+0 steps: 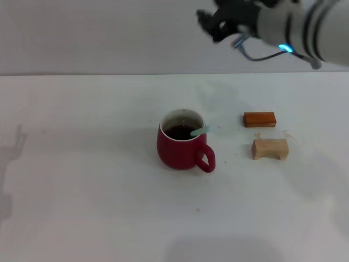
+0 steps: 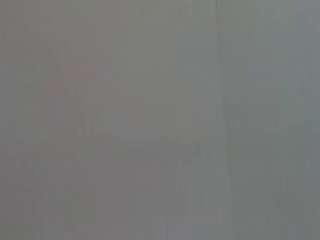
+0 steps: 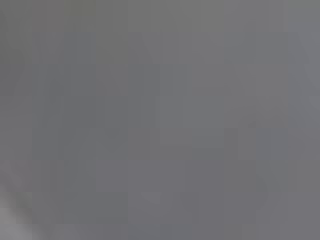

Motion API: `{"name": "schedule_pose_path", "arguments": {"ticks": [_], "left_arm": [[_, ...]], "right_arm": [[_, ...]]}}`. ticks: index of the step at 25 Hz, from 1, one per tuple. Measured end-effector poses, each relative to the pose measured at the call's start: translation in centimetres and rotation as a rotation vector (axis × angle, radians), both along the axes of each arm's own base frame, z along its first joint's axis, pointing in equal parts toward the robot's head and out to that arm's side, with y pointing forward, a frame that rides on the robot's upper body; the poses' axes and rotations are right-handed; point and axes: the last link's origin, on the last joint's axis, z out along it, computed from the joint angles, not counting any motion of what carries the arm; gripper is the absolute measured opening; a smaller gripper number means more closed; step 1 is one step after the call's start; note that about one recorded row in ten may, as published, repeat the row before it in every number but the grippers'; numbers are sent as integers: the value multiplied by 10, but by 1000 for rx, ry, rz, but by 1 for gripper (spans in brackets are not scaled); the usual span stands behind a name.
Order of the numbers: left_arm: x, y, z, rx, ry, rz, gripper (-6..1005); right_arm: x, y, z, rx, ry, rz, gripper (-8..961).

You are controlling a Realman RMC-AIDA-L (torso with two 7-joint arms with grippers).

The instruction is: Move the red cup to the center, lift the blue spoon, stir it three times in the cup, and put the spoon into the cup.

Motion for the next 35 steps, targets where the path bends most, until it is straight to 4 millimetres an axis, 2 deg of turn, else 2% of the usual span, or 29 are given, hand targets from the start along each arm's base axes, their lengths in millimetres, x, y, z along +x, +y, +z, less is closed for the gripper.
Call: {"name": "schedule_pose_path", "arguments": {"ticks": [2, 3, 5, 6, 7, 8, 9, 10, 11, 12, 13, 14, 15, 16, 17, 18, 19, 20, 21, 22, 23, 24, 28, 35], "left_arm": [[0, 0, 0, 1, -1, 0, 852], [0, 0, 0, 2, -3, 1, 852], [0, 0, 0, 2, -4, 1, 852], [0, 0, 0, 2, -4, 1, 852], [0, 0, 0, 2, -4, 1, 852], [0, 0, 0, 3, -6, 2, 852], [0, 0, 0, 3, -7, 0, 852], [1, 0, 0, 3, -8, -2, 852], [1, 0, 0, 3, -8, -2, 852], [1, 0, 0, 3, -8, -2, 852], [0, 0, 0, 3, -8, -1, 852], [1, 0, 0, 2, -9, -1, 852], [1, 0, 0, 2, -9, -1, 852], [1, 0, -1, 2, -9, -1, 852], [1, 0, -1, 2, -9, -1, 852], [1, 0, -1, 2, -10, 1, 852], [1, 0, -1, 2, -10, 1, 852], [0, -1, -1, 2, -11, 2, 852], [1, -1, -1, 1, -11, 1, 852], [1, -1, -2, 1, -11, -1, 852], [2, -1, -3, -2, -11, -4, 852], [2, -1, -3, -2, -11, -4, 852], [3, -1, -4, -4, -13, -10, 852], [4, -1, -4, -3, -17, -14, 852]], "right_arm": [[3, -4, 5, 43, 48, 40, 357], [13, -15, 13, 129, 113, 116, 358], [25, -27, 16, 218, 139, 198, 361], [25, -27, 16, 218, 139, 198, 362], [32, -32, 16, 254, 142, 225, 363], [50, -44, 14, 329, 157, 266, 364], [50, -44, 14, 329, 157, 266, 365], [75, -57, 12, 402, 198, 276, 366], [75, -57, 12, 402, 198, 276, 367], [86, -61, 12, 433, 229, 266, 368], [113, -69, 14, 503, 304, 218, 370], [113, -69, 14, 503, 304, 218, 371], [145, -77, 19, 592, 373, 146, 372], [145, -77, 19, 592, 373, 146, 373], [159, -80, 21, 631, 393, 111, 374], [192, -89, 25, 715, 427, 19, 375], [192, -89, 25, 715, 427, 19, 376], [215, -98, 28, 782, 447, -49, 378], [215, -98, 28, 782, 447, -49, 379], [228, -104, 29, 819, 453, -88, 380], [250, -115, 30, 889, 463, -155, 381], [250, -115, 30, 889, 463, -155, 397], [272, -132, 27, 950, 460, -182, 463], [279, -139, 28, 960, 467, -187, 578]]}}
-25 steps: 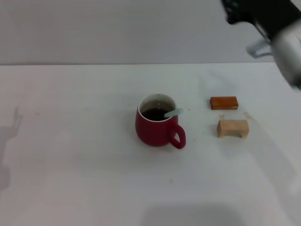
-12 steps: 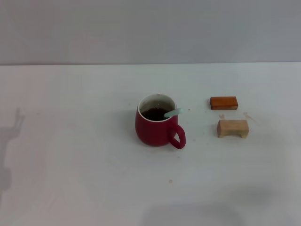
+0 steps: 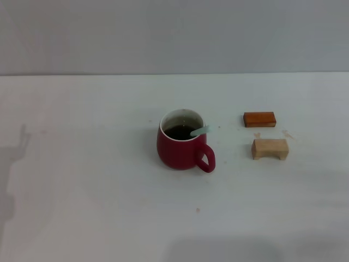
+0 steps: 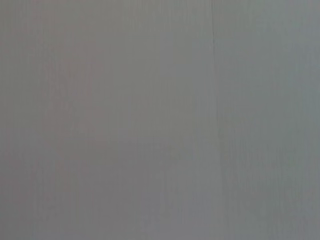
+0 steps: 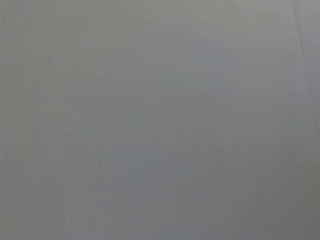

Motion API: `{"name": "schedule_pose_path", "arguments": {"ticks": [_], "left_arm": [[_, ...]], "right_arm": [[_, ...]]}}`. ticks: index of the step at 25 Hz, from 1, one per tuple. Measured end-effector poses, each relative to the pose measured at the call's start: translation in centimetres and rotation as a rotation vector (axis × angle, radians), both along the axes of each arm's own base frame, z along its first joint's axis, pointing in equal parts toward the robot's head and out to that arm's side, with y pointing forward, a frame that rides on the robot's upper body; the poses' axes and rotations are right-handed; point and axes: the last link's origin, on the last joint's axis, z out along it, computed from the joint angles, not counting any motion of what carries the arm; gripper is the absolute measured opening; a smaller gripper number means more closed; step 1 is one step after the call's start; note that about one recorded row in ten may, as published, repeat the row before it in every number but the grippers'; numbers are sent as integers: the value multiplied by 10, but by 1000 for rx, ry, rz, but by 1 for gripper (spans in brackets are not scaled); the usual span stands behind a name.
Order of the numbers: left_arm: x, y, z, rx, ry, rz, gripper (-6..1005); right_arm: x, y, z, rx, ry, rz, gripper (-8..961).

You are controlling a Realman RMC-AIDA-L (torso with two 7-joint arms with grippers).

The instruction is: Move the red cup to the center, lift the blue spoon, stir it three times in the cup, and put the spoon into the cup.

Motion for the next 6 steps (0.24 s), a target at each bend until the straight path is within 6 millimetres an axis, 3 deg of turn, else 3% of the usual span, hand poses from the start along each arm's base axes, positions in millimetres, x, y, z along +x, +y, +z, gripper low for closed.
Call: {"name": "schedule_pose_path", "arguments": {"ticks": [3, 6], "left_arm": [[1, 0, 0, -1, 1, -3, 852], [0, -1, -1, -2, 1, -2, 852]], "right_arm": [[3, 0, 0, 0, 3, -3, 705], [3, 0, 1, 0, -2, -4, 705]]}}
